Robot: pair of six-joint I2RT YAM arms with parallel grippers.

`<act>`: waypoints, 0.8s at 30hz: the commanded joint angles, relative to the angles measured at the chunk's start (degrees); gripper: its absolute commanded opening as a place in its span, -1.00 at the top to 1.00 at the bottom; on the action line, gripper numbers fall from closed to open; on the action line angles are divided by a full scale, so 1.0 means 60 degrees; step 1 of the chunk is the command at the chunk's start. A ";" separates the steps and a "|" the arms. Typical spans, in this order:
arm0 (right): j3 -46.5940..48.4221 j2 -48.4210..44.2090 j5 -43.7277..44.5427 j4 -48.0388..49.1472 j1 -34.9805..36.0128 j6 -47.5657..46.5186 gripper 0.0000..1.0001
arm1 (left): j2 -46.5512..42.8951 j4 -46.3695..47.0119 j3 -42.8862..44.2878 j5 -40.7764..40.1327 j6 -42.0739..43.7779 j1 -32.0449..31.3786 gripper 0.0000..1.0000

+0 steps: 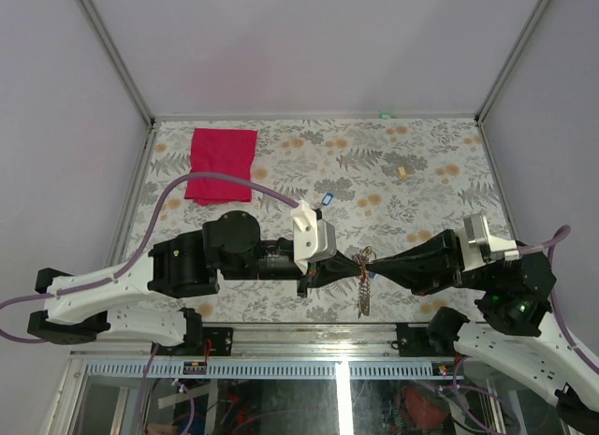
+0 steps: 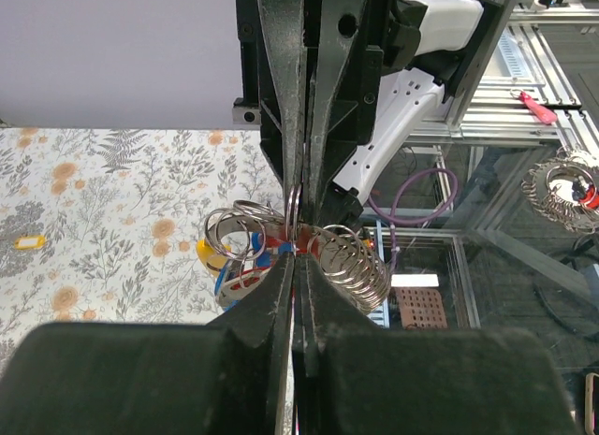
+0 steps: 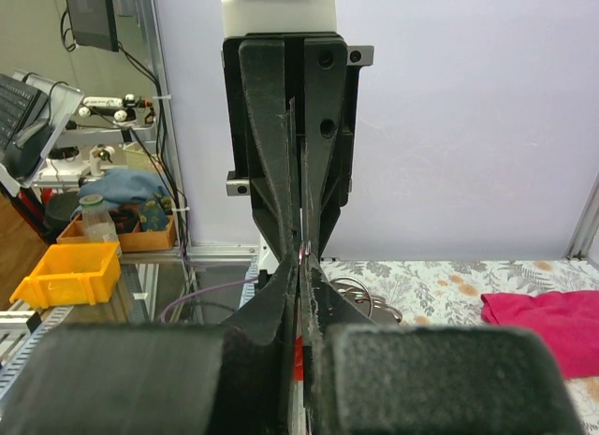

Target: Put the keys on the keyring

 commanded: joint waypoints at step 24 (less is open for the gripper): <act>-0.0672 -0.1162 0.2475 0.2284 -0.0008 0.0507 1.00 | -0.0952 0.2501 -0.1534 -0.0277 -0.0468 -0.0035 1.00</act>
